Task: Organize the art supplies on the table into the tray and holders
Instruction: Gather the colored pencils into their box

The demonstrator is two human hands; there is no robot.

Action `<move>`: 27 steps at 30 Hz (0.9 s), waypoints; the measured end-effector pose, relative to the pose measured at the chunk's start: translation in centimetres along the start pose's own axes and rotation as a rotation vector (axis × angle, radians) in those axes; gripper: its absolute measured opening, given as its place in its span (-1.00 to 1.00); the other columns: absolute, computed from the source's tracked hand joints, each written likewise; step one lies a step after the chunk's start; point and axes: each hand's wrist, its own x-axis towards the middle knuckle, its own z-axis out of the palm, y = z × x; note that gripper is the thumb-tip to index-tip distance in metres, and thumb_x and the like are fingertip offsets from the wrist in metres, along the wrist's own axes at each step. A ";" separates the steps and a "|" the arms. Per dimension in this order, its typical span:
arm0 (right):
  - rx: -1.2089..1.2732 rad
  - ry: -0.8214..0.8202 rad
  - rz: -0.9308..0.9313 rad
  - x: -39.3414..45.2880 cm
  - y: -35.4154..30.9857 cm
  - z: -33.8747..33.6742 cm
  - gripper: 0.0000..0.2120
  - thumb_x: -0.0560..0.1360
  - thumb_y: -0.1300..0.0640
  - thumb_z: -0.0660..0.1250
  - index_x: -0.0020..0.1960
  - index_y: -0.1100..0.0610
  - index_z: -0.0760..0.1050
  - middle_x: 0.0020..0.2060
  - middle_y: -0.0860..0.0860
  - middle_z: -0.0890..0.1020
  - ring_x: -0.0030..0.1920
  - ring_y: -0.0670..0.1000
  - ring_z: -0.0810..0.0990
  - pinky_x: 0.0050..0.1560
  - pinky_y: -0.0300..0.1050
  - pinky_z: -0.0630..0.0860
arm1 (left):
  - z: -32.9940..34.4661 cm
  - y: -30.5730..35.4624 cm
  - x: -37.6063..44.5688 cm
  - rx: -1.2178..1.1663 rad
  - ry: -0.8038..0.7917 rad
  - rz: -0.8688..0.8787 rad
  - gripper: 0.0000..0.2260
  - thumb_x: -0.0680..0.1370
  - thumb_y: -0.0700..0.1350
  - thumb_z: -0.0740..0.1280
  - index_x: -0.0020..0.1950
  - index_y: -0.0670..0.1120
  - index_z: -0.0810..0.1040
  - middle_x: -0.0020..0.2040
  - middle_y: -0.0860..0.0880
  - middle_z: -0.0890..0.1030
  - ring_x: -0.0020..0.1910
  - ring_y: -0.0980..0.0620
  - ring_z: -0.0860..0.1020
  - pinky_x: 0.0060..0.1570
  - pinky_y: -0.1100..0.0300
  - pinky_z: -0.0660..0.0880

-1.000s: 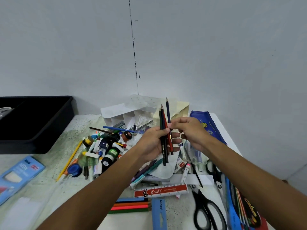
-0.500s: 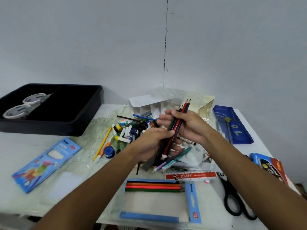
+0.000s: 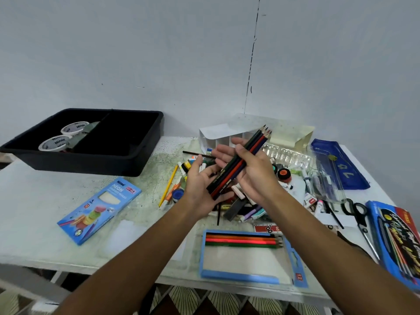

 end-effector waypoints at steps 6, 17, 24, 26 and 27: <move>-0.001 -0.021 0.053 -0.4 -0.7 -0.1 -0.84 0.65 0.29 0.09 0.16 0.27 0.39 0.08 0.37 0.60 0.12 0.30 0.62 0.17 0.13 0.55 | -2.0 1.0 -1.7 0.470 -0.287 0.035 -0.66 0.55 0.01 0.25 0.13 -0.23 0.57 -0.05 -0.19 0.68 -0.01 -0.13 0.65 0.05 -0.04 0.56; -0.903 0.252 -0.361 -1.6 -2.8 -1.8 -0.19 0.38 0.06 0.50 0.52 0.06 0.17 0.42 0.05 0.37 0.40 0.02 0.36 0.42 -0.08 0.28 | -5.0 3.1 -3.0 0.832 -0.404 -0.113 -0.86 0.62 -0.20 0.24 -0.01 -0.24 0.54 -0.19 -0.16 0.66 -0.12 -0.16 0.67 -0.13 0.04 0.63; -1.798 -0.757 0.314 -1.7 -2.7 1.7 -0.59 0.48 0.05 0.43 0.31 0.07 0.51 0.06 -0.03 0.66 0.05 -0.02 0.61 0.16 0.00 0.50 | -3.9 5.0 -3.2 1.313 -0.547 -0.247 -0.85 0.61 -0.17 0.26 -0.02 -0.21 0.59 -0.22 -0.05 0.70 -0.20 0.00 0.66 -0.36 0.26 0.44; -1.767 -0.834 0.450 -1.2 -1.8 1.3 -0.76 0.46 0.12 0.45 0.12 0.12 0.62 -0.11 0.02 0.71 -0.06 0.02 0.65 0.10 0.03 0.54 | -3.6 5.1 -3.3 1.354 -0.578 -0.272 -0.86 0.61 -0.18 0.27 -0.02 -0.18 0.60 -0.22 -0.05 0.70 -0.24 0.03 0.65 -0.37 0.26 0.41; -1.728 -0.842 0.499 -1.1 -1.4 1.0 -0.83 0.45 0.15 0.46 0.03 0.14 0.65 -0.16 0.04 0.71 -0.08 0.04 0.68 0.08 0.03 0.57 | -3.6 5.1 -3.3 1.361 -0.593 -0.281 -0.86 0.61 -0.18 0.27 -0.04 -0.17 0.61 -0.23 -0.05 0.70 -0.26 0.06 0.64 -0.38 0.26 0.40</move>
